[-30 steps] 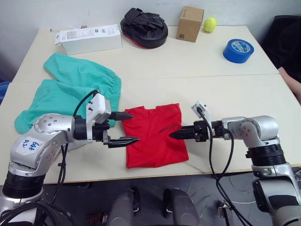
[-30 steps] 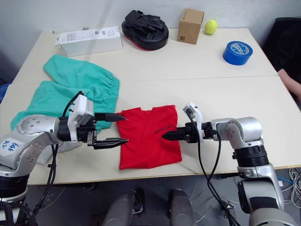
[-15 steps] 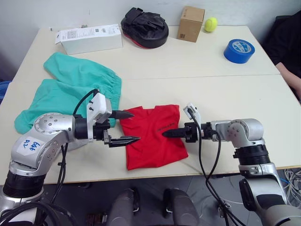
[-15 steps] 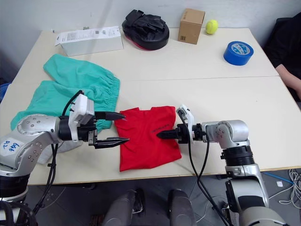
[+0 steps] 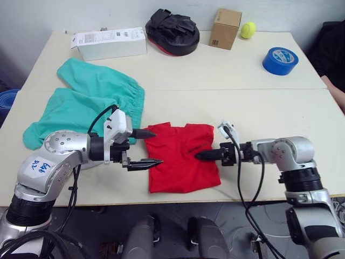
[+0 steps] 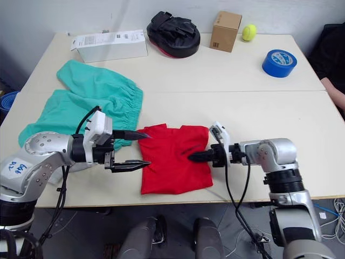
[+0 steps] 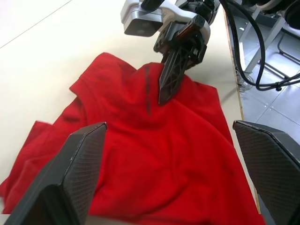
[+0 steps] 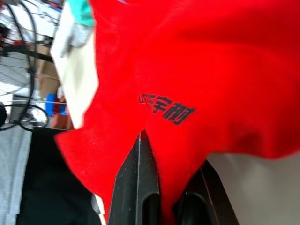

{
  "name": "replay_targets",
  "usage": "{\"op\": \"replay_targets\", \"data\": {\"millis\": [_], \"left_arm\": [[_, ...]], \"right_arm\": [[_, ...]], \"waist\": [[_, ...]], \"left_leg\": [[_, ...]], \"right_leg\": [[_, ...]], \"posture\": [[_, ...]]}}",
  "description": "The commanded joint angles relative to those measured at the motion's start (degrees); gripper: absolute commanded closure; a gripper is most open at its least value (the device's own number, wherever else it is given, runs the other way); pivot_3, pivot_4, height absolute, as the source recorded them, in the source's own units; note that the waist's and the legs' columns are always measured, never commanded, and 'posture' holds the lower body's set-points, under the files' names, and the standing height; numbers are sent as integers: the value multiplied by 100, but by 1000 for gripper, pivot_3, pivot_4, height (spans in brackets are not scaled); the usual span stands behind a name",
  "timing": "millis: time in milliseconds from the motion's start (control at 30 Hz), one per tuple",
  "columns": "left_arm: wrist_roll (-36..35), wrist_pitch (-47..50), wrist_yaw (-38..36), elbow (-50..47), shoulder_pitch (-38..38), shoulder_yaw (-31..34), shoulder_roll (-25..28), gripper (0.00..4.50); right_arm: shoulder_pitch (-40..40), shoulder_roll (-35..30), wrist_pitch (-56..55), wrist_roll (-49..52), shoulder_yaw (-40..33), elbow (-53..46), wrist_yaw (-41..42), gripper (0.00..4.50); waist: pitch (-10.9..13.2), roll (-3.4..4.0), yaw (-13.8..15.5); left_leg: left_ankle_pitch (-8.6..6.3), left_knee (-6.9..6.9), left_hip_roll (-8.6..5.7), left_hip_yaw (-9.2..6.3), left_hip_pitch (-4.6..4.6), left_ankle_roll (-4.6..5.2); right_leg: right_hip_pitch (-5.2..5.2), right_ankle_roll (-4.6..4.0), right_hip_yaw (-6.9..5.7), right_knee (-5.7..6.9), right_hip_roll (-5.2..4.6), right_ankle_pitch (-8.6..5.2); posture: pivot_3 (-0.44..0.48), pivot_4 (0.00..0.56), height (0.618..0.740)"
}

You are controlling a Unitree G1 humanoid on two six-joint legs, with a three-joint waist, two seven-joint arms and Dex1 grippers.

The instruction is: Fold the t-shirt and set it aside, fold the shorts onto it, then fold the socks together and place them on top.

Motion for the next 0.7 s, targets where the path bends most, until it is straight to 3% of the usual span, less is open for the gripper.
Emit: {"op": "replay_targets", "data": {"millis": [33, 167, 367, 700], "left_arm": [[16, -167, -57, 4, -120, -34, -49, 0], [48, -247, -87, 129, -195, -104, -117, 0], [131, -365, -132, 274, -282, -189, -215, 0], [195, -491, -188, 352, -279, -216, -255, 0]], "right_arm": [[131, -788, -293, -36, -127, -184, 455, 4483], [302, -1744, -860, -323, -128, 257, 999, 4483], [126, -2787, -2039, -1064, -53, 1761, 1809, 4483], [-1066, -3247, -3913, -2526, 262, 4388, 2484, 4483]], "waist": [[7, 11, 39], [8, 13, 31], [10, 18, 21], [17, 31, -23]], "left_leg": [[1, -1, -3, 0, -2, 4], [9, -2, -3, 6, -5, 32], [14, -2, 2, 11, -4, 39], [24, 7, 2, 28, -3, 41]], "right_leg": [[0, 4, 0, -9, -1, 2], [2, 10, -1, -22, 1, 5], [1, 10, -2, -22, 7, 5], [1, 9, 12, -23, 6, 5]], "posture": [[0, 150, 740], [0, 150, 740], [0, 150, 740], [0, 150, 740]]}}
